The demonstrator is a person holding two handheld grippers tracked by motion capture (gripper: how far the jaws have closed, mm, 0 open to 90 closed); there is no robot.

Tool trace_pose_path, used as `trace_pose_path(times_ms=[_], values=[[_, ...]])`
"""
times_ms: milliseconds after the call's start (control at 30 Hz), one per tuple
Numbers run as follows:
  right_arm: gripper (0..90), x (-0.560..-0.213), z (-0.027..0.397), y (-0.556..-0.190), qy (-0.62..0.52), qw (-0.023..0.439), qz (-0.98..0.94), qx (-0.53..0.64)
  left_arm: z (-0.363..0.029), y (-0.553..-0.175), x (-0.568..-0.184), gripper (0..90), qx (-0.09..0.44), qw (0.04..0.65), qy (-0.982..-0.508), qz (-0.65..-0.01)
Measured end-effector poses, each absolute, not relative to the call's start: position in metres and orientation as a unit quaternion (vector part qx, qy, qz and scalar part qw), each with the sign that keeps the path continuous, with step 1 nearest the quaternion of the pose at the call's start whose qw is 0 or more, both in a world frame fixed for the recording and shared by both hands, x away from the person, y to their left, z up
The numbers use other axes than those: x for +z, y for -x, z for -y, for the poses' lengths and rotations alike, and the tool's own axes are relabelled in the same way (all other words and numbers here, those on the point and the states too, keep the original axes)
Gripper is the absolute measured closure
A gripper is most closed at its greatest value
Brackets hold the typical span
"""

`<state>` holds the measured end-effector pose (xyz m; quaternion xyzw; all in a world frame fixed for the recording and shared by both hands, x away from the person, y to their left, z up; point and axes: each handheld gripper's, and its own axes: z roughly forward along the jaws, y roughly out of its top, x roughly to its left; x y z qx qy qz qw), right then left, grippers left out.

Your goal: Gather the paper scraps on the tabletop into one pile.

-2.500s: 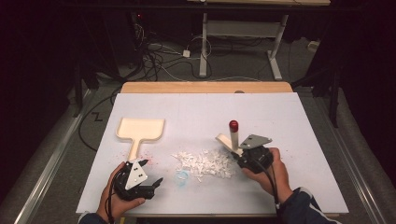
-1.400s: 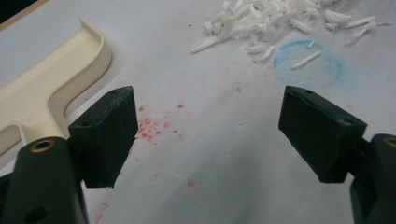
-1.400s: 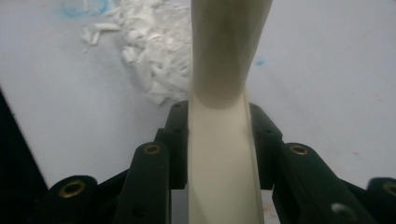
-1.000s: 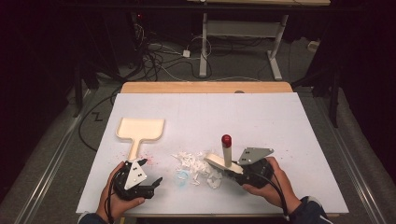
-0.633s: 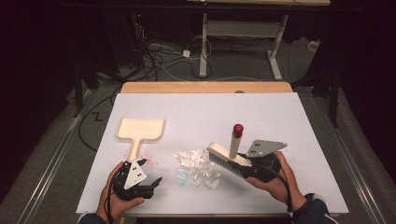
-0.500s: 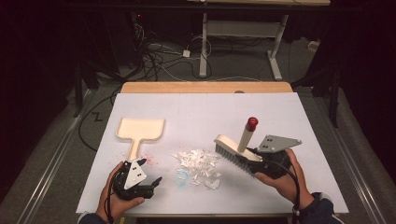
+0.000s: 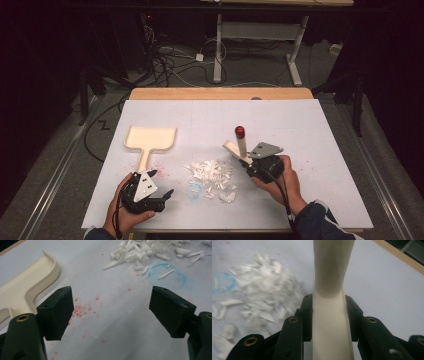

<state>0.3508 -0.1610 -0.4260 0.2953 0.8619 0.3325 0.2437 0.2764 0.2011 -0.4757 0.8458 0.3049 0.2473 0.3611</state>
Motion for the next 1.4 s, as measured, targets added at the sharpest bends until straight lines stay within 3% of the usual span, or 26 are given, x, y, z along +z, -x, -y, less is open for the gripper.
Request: trace_pose_path(times_ms=[233, 367, 633, 967, 1200, 1400], values=[[67.8, -0.424, 0.135, -0.339, -0.262, 0.195, -0.864, 0.383, -0.201, -0.276, -0.475, 19.0, 0.253, 0.363, -0.845, -0.3], [67.8, -0.41, 0.142, -0.33, -0.258, 0.211, -0.854, 0.399, -0.202, -0.277, -0.475, 19.0, 0.254, 0.363, -0.844, -0.301], [67.8, -0.381, 0.183, -0.304, -0.201, 0.169, -0.866, 0.427, -0.202, -0.275, -0.474, 19.0, 0.257, 0.363, -0.844, -0.301], [67.8, -0.383, 0.237, -0.272, -0.137, 0.089, -0.908, 0.386, -0.201, -0.274, -0.474, 19.0, 0.253, 0.36, -0.844, -0.306], [67.8, -0.405, 0.212, -0.282, -0.104, 0.052, -0.93, 0.348, -0.201, -0.275, -0.474, 19.0, 0.252, 0.361, -0.844, -0.305], [67.8, -0.414, 0.177, -0.306, -0.086, 0.064, -0.927, 0.358, -0.202, -0.277, -0.474, 19.0, 0.256, 0.361, -0.845, -0.301]])
